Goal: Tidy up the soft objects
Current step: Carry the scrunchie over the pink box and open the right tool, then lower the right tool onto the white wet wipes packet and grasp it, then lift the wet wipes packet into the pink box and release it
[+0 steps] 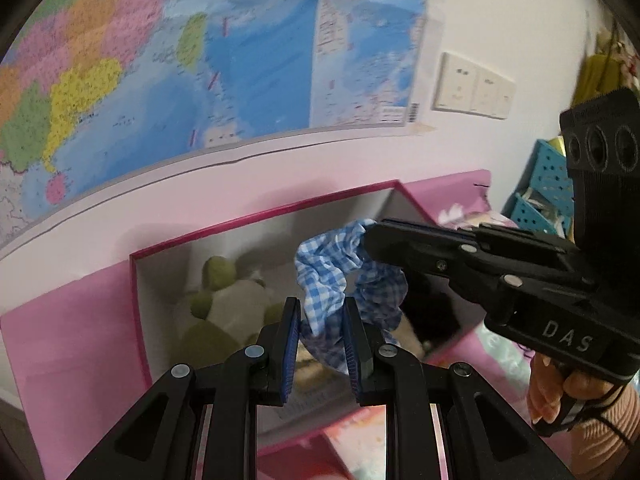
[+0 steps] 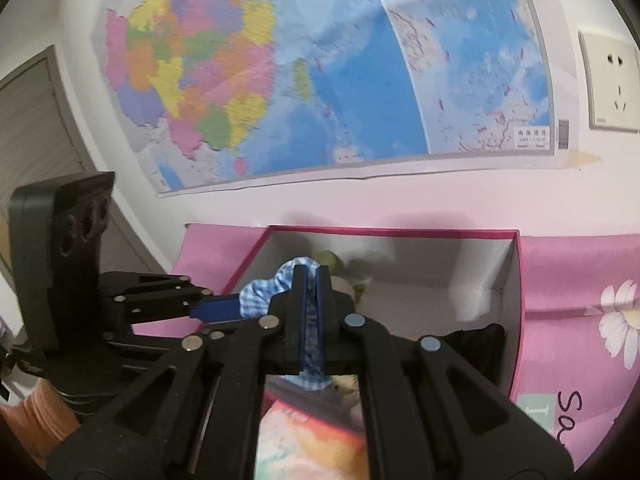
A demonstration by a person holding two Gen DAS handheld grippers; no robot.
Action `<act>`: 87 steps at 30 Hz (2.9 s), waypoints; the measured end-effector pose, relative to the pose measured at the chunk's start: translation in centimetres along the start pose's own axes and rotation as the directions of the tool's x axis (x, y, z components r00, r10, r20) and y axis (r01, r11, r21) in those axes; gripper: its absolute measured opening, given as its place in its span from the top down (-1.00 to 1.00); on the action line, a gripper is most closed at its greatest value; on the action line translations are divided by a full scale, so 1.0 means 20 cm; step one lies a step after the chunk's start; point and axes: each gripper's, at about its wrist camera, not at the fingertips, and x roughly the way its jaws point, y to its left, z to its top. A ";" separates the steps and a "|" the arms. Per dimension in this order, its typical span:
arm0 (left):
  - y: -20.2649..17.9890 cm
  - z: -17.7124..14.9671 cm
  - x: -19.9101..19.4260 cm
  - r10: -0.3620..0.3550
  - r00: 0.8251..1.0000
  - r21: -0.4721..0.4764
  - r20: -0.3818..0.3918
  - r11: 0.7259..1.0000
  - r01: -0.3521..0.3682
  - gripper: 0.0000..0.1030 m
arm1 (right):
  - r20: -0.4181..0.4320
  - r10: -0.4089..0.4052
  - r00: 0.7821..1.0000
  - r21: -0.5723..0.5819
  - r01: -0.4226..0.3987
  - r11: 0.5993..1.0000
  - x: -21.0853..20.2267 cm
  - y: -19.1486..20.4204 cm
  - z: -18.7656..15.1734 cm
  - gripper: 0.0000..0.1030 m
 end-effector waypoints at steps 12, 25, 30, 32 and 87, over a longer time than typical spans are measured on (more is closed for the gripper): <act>0.09 -0.02 0.04 0.057 0.998 -0.053 0.000 0.997 -0.057 0.42 | -0.043 -0.119 0.992 0.061 0.121 0.991 0.08 -0.13 -0.06 0.59; -0.06 -0.20 -0.35 -0.134 0.976 0.017 0.173 0.991 0.133 0.21 | -0.020 -0.042 0.999 0.052 0.043 0.998 -0.29 -0.08 -0.24 0.56; -0.20 -0.35 -0.43 -0.214 0.963 0.099 0.166 0.975 0.200 0.12 | -0.045 -0.044 0.998 0.033 0.045 0.998 -0.45 -0.07 -0.37 0.35; -0.27 -0.42 -0.44 -0.240 0.961 0.138 0.135 0.965 0.222 0.11 | -0.068 -0.052 0.996 0.050 0.055 0.997 -0.51 -0.09 -0.46 0.30; -0.59 -1.06 -0.29 -0.352 0.896 -0.033 -0.270 0.934 0.357 0.34 | -0.224 0.050 0.973 0.204 -0.003 0.979 -0.88 0.02 -1.22 0.44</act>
